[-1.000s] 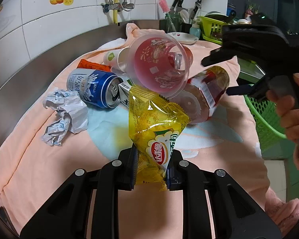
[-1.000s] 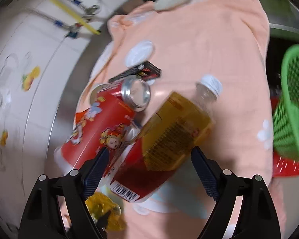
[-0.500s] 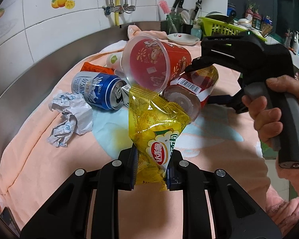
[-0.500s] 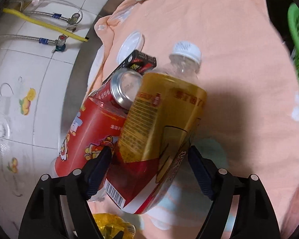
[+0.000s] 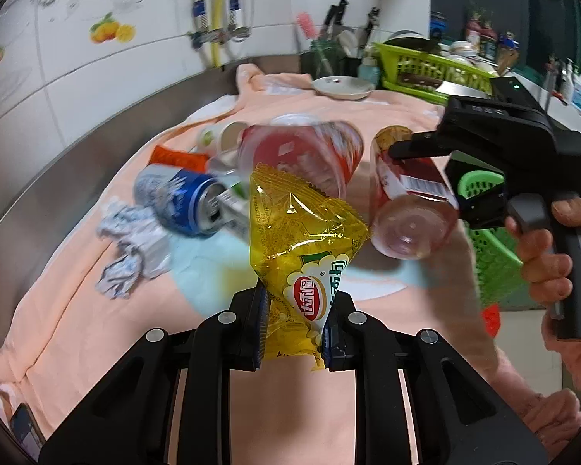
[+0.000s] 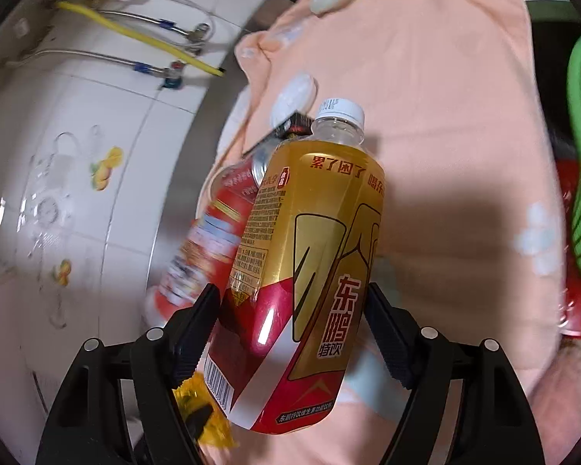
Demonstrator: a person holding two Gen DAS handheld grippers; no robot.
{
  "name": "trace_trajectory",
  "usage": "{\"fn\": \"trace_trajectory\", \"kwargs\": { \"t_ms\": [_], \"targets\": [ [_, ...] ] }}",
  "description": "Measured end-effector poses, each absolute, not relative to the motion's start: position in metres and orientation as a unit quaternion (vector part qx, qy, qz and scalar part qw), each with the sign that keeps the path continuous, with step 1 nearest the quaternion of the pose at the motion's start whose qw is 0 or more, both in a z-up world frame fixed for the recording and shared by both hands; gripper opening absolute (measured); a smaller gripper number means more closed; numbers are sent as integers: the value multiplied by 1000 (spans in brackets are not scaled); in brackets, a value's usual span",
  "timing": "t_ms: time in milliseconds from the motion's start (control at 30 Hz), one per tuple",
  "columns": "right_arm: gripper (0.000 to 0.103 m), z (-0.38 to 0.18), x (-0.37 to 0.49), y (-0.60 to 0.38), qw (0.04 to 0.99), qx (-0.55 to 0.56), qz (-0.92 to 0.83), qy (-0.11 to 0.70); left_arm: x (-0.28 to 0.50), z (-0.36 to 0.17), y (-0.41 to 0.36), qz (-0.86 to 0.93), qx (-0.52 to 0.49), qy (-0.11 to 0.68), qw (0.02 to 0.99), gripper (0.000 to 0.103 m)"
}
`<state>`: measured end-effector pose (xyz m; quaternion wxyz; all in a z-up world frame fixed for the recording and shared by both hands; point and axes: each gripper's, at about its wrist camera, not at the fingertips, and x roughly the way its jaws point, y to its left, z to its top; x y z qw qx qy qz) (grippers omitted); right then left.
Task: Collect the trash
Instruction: 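Carry the tea bottle to the green wastebasket and open the right tool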
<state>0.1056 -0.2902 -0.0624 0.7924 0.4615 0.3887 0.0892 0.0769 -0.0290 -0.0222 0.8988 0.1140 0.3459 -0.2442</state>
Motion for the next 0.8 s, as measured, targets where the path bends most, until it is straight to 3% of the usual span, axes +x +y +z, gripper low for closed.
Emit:
{"fn": "trace_trajectory", "kwargs": {
  "t_ms": [400, 800],
  "targets": [
    [73, -44, 19, -430, 856, 369, -38, 361, 45, 0, -117, -331, 127, 323, 877, 20],
    [72, -108, -27, -504, 836, 355, -140, 393, 29, 0, -221, -406, 159, 316, 843, 20]
  ]
}}
